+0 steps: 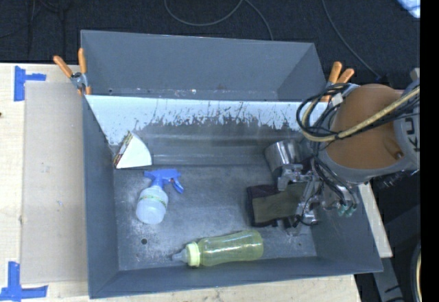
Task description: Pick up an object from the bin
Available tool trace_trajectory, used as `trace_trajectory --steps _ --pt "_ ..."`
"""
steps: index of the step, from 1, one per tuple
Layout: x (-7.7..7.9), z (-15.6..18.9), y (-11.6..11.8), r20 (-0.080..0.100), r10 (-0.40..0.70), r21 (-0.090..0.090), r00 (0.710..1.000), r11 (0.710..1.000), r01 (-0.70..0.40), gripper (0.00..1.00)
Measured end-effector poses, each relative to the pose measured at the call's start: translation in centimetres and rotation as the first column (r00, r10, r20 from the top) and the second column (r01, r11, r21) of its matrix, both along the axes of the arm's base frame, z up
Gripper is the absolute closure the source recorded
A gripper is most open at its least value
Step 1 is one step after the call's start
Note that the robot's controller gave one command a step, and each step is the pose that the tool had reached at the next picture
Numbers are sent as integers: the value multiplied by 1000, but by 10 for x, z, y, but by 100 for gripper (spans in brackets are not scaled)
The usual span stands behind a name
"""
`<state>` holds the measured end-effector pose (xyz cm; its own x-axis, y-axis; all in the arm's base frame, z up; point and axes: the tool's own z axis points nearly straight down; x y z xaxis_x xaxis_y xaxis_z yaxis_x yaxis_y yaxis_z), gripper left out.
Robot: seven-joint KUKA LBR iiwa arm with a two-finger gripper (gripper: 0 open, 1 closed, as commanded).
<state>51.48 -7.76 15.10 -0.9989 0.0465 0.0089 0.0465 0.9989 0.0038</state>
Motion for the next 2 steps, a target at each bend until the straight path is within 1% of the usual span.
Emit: trace_trajectory --steps 1,2 --pt "7 -25 10 2 201 -3 980 980 -201 0" --pt "5 -69 24 -3 -213 -1 977 977 213 100"
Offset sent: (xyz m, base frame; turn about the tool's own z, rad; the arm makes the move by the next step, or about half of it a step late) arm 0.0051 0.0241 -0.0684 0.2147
